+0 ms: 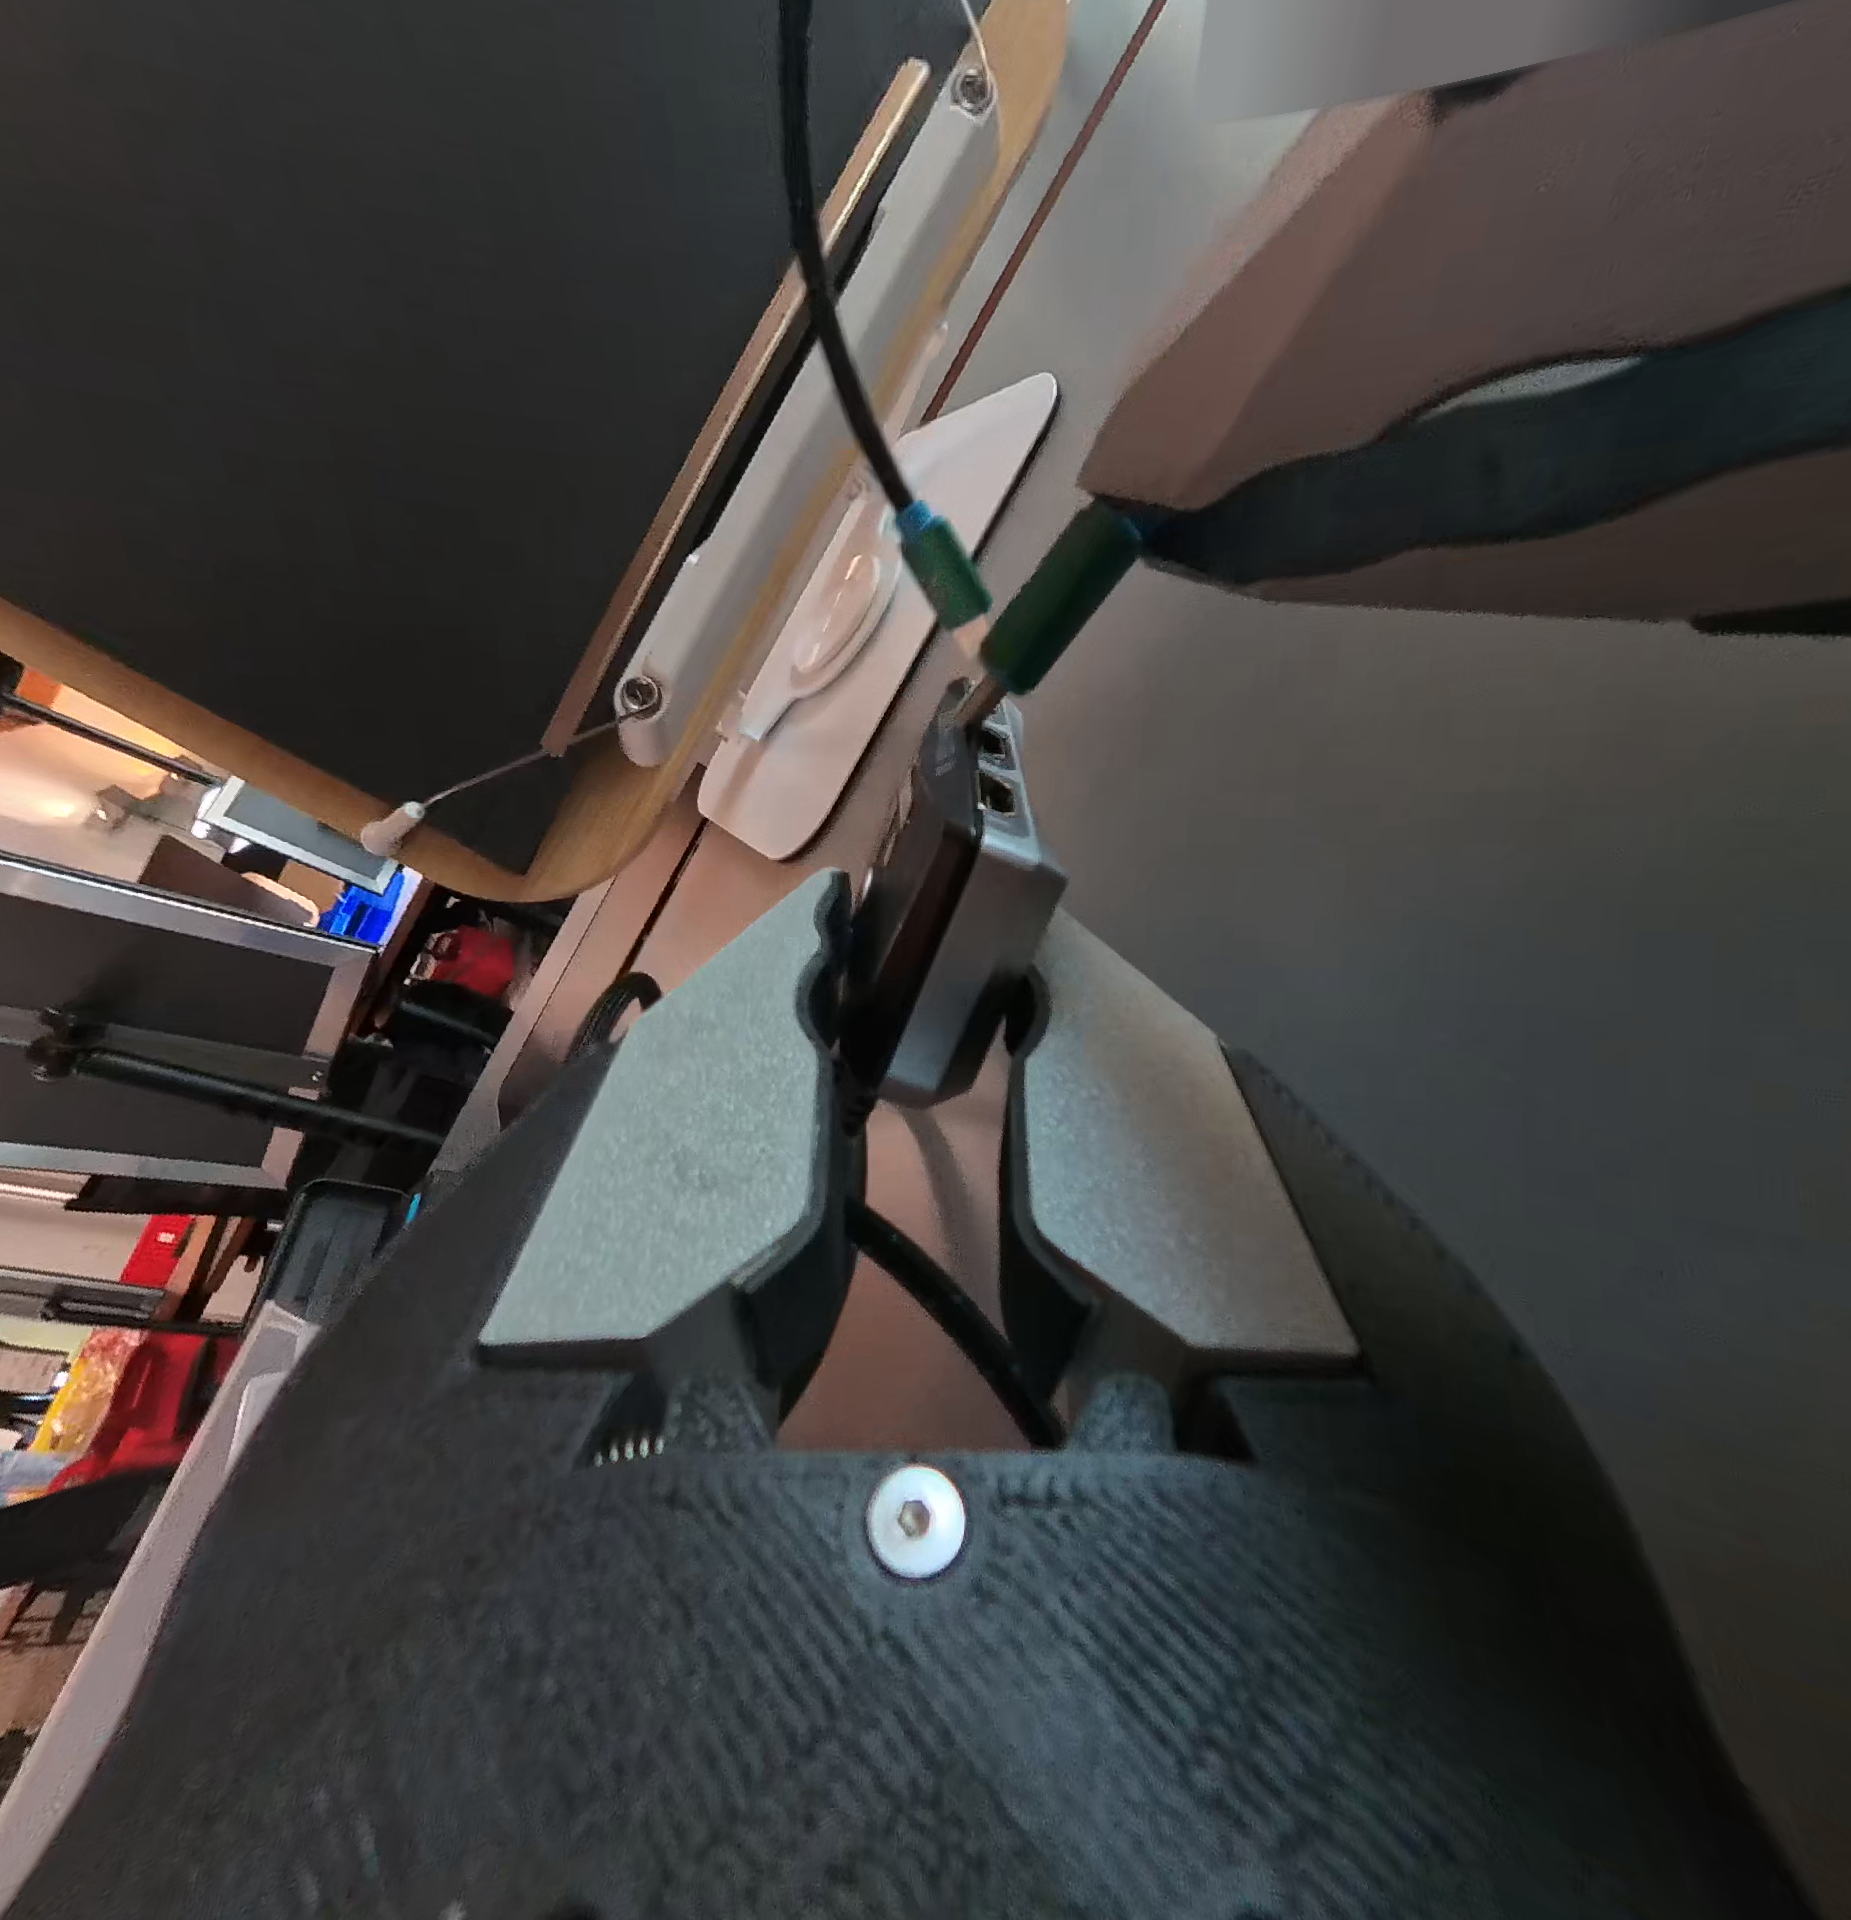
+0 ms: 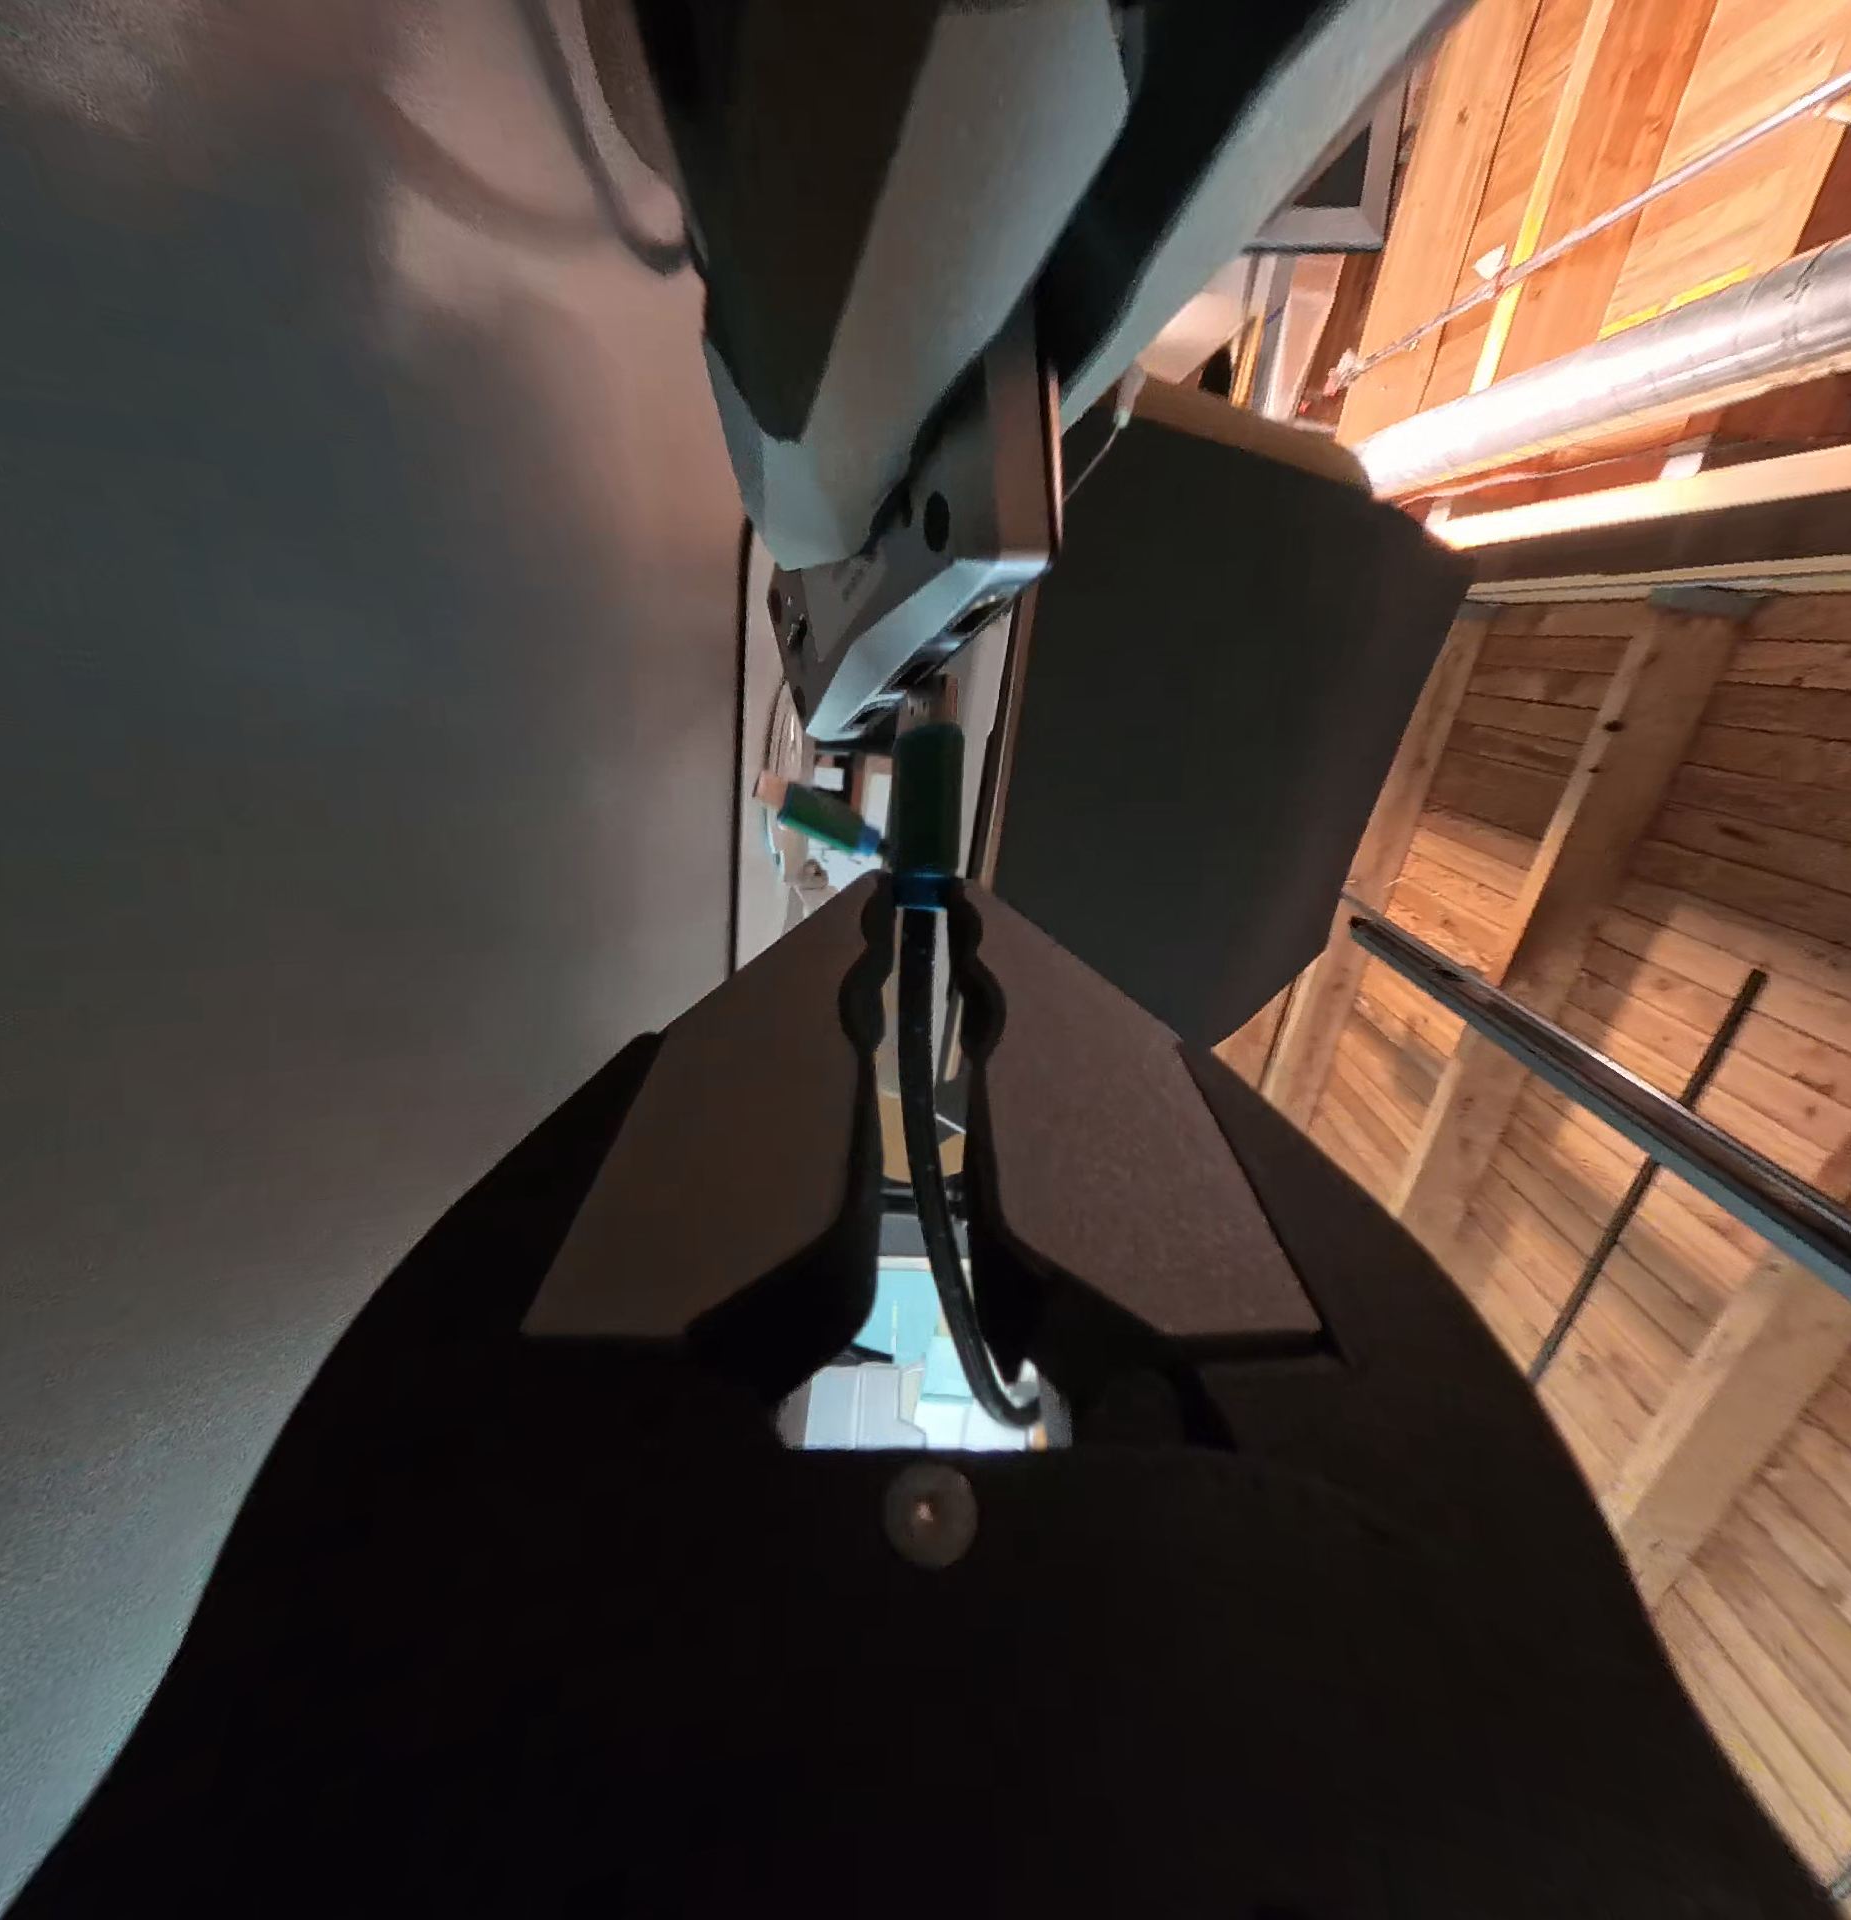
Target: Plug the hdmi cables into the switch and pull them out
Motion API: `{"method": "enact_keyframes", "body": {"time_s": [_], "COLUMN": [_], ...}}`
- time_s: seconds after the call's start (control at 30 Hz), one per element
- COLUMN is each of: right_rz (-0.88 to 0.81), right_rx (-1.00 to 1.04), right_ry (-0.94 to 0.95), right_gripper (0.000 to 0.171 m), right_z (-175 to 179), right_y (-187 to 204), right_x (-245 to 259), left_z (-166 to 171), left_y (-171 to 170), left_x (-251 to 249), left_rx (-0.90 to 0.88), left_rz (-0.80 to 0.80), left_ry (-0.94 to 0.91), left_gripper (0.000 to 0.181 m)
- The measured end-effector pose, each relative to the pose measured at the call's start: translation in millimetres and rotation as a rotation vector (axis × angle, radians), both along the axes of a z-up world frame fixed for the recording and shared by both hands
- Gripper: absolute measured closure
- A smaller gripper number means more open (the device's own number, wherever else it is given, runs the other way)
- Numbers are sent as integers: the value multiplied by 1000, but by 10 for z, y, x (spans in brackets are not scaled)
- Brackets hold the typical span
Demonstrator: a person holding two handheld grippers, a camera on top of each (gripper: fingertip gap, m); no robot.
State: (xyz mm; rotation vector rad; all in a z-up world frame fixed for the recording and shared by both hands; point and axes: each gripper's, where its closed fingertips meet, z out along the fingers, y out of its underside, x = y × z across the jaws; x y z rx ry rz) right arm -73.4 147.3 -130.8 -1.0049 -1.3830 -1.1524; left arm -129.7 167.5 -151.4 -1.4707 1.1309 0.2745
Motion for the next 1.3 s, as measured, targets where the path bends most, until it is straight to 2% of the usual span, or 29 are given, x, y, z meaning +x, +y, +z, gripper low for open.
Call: {"method": "enact_keyframes", "body": {"time_s": [0.27,0.47,0.77,1.3], "right_rz": [88,50,45,109], "right_rx": [2,-36,-49,50], "right_ry": [-61,-17,-58,-139], "right_gripper": [165,166,165,166], "right_z": [-108,-80,-155,-182], "right_y": [-124,-65,-91,-226], "right_x": [-255,-81,-99,-311], "left_z": [-197,-119,-87,-175], "left_y": [-62,2,32,54], "left_x": [111,0,-75,-189], "left_rx": [-50,-2,38,-24], "left_rz": [-41,-13,1,33], "left_ry": [94,104,135,159], "left_gripper": [154,154,154,155]}}
